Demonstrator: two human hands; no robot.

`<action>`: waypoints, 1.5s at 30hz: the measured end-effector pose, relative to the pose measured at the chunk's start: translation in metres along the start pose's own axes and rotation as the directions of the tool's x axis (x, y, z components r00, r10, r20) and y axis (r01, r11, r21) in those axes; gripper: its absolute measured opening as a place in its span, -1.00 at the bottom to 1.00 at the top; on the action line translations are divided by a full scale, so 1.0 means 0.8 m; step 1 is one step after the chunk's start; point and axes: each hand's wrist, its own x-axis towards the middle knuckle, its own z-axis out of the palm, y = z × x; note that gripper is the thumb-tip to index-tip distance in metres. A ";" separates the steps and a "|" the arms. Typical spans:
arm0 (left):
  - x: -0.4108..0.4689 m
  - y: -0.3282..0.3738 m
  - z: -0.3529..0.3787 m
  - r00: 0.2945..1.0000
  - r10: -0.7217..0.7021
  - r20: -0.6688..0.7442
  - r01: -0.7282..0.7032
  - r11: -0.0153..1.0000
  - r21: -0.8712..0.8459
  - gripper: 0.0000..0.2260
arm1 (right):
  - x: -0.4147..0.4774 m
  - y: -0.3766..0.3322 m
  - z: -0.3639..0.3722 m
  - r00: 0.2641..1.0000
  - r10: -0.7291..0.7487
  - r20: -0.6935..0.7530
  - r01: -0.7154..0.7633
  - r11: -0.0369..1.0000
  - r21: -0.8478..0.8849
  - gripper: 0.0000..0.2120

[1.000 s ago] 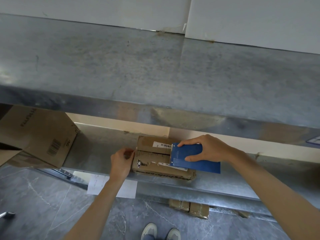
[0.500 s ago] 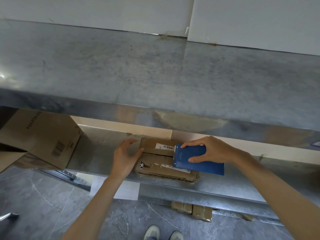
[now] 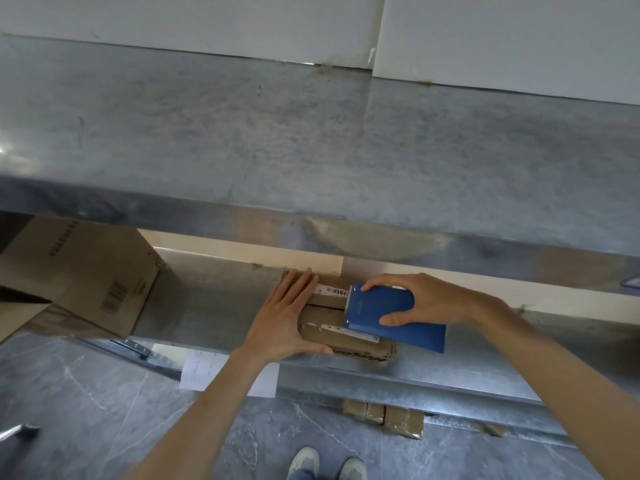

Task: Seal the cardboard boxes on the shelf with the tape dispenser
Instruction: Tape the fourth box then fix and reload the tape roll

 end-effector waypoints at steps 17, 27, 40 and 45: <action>-0.001 -0.002 0.004 0.996 0.016 -0.087 -0.019 0.999 -0.036 0.05 | -0.009 0.007 -0.017 0.999 -0.016 0.039 0.013 0.997 0.071 -0.53; -0.001 -0.001 -0.001 1.000 -0.017 -0.005 0.017 1.000 -0.008 0.08 | -0.024 0.032 -0.024 0.996 -0.045 0.078 0.035 0.991 0.132 -0.53; -0.003 0.003 -0.005 0.999 -0.031 0.023 0.031 0.999 0.010 0.07 | -0.077 0.098 -0.040 1.000 -0.015 -0.023 0.017 0.996 0.083 -0.53; -0.002 0.003 -0.006 0.999 -0.024 0.030 0.024 1.000 0.011 0.07 | -0.082 0.105 -0.045 1.000 -0.003 -0.031 0.006 0.996 0.089 -0.53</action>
